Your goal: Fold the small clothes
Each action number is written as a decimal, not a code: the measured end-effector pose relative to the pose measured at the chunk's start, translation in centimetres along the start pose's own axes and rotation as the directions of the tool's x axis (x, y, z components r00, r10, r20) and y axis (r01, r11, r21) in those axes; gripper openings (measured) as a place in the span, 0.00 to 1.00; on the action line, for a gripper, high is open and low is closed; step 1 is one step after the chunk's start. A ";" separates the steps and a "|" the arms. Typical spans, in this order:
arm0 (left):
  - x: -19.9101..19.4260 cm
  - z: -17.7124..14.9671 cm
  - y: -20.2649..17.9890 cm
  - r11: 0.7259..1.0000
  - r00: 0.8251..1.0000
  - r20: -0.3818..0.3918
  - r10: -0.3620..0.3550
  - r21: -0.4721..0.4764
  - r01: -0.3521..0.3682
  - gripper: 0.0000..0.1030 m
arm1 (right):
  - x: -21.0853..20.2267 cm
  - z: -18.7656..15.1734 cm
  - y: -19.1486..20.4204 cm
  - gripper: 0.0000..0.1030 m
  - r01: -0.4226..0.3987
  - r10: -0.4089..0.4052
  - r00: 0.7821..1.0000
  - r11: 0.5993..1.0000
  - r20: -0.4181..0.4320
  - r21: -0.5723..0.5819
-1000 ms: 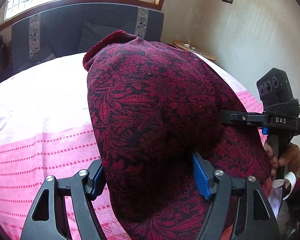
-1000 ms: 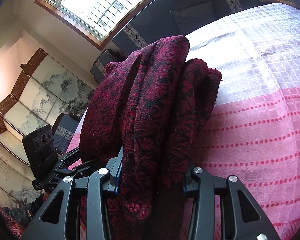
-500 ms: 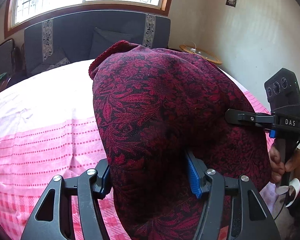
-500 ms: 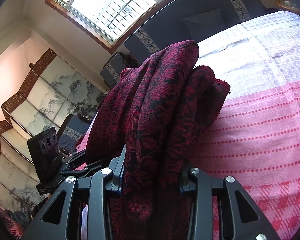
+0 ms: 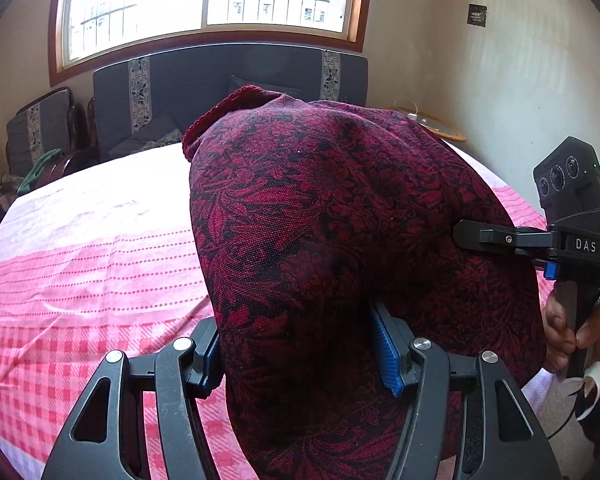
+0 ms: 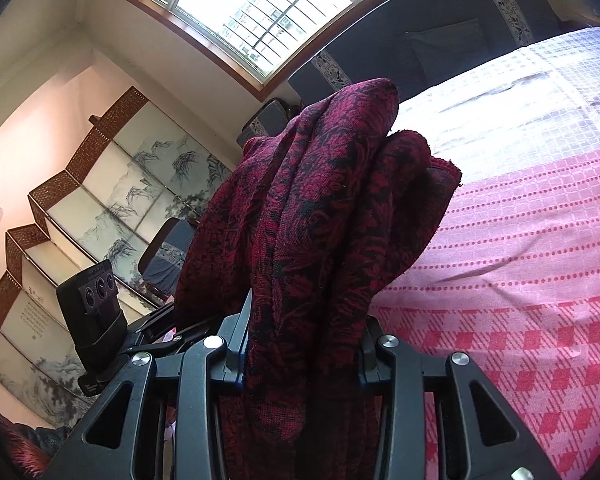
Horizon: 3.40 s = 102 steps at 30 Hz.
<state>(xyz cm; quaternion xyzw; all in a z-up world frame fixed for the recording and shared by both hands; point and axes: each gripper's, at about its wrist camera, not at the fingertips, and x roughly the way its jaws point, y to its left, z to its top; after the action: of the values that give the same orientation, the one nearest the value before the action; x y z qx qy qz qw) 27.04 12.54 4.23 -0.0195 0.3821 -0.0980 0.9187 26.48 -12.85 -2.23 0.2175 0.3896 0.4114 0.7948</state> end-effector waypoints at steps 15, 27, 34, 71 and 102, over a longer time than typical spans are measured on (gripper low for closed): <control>-5.9 -5.4 1.4 0.999 0.999 0.027 0.045 -0.026 -0.044 0.60 | 0.5 -3.6 4.1 0.34 -0.024 0.023 1.000 0.999 -0.021 -0.048; -8.5 -8.2 1.0 0.998 0.996 0.056 0.064 -0.031 -0.062 0.60 | 0.3 -4.6 6.0 0.34 -0.012 0.012 1.000 0.996 -0.008 -0.085; -9.6 -9.2 0.6 0.997 0.994 0.075 0.076 -0.033 -0.074 0.60 | 0.3 -4.8 6.9 0.34 -0.010 0.010 1.000 0.993 0.003 -0.120; -7.7 -11.8 0.4 0.987 0.985 0.070 0.156 -0.040 -0.154 0.60 | 4.3 -6.3 6.3 0.34 0.024 -0.030 0.999 0.990 -0.038 -0.139; -17.2 -11.1 -4.8 0.914 0.830 0.400 0.388 -0.054 -0.401 1.00 | -4.6 -11.3 15.0 0.60 0.339 -0.248 0.920 0.891 0.302 -0.301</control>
<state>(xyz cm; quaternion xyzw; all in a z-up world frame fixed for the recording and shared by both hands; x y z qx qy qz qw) 6.61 11.57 8.91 0.0550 0.1791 0.0935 0.9778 8.57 -7.81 3.01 0.0631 0.2337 0.3162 0.9173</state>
